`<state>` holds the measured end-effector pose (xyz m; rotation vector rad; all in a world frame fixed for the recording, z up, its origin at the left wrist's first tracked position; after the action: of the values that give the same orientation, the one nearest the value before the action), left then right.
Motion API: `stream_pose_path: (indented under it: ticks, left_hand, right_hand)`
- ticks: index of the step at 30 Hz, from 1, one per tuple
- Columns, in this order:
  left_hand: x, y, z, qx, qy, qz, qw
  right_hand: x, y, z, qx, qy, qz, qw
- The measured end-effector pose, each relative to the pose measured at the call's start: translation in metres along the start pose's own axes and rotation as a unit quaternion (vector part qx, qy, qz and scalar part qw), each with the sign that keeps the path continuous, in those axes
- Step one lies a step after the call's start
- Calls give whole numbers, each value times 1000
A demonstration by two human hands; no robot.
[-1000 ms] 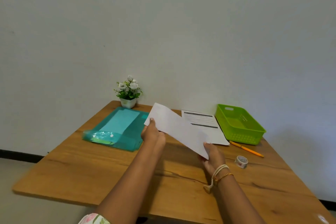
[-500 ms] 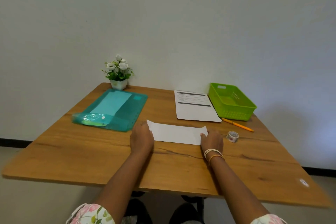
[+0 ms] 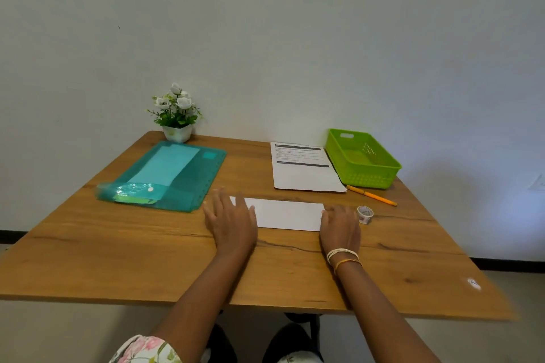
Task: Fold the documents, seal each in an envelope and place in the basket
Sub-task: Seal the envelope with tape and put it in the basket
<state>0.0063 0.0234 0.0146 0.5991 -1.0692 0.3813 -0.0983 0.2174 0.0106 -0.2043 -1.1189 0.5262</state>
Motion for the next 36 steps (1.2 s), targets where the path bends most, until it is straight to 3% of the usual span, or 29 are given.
stream_pose_path:
  ticks: [3,8,12,16,19,21,24,30,33,36]
  left_hand:
    - [-3,26,-5,-143,-38,-56,987]
    - [-11,48,-7,-221,-124,-70,965]
    - [-13,48,-2,-243,-102,-85,961]
    - [-17,44,-4,-250,-64,-150,954]
    - [-17,45,-6,-262,-34,-192,945]
    - [-17,44,-4,-268,-37,-218,938]
    - [-15,43,-5,-282,-88,-267,917]
    - [-10,45,-6,-266,-79,-272,922]
    - [-12,45,-6,-275,-45,-248,928]
    - [-13,43,-4,-247,-32,-255,934]
  right_hand:
    - [18,16,4,-44,82,23,995]
    - [25,44,9,-175,32,16,984]
    - [21,43,13,-106,17,55,993]
    - [11,32,6,-94,8,50,994]
    - [10,20,8,-50,-2,173,984]
    - [9,5,8,22,-58,280,958]
    - [9,-17,9,108,-151,324,927]
    - [4,-32,17,110,-259,332,900]
    - [-1,-31,16,81,-264,364,890]
    - [-3,-32,0,76,-149,370,914]
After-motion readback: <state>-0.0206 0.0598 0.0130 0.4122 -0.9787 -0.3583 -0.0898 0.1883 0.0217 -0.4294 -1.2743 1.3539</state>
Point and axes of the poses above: each hand's wrist, its own z-axis towards the middle knuckle, its own x-axis out of the back of the hand, y = z × x, the point moved 2 cm from there along z, towards the middle knuckle, and after that the axes turned 4 degrees about -y, right-handed, at the moved point
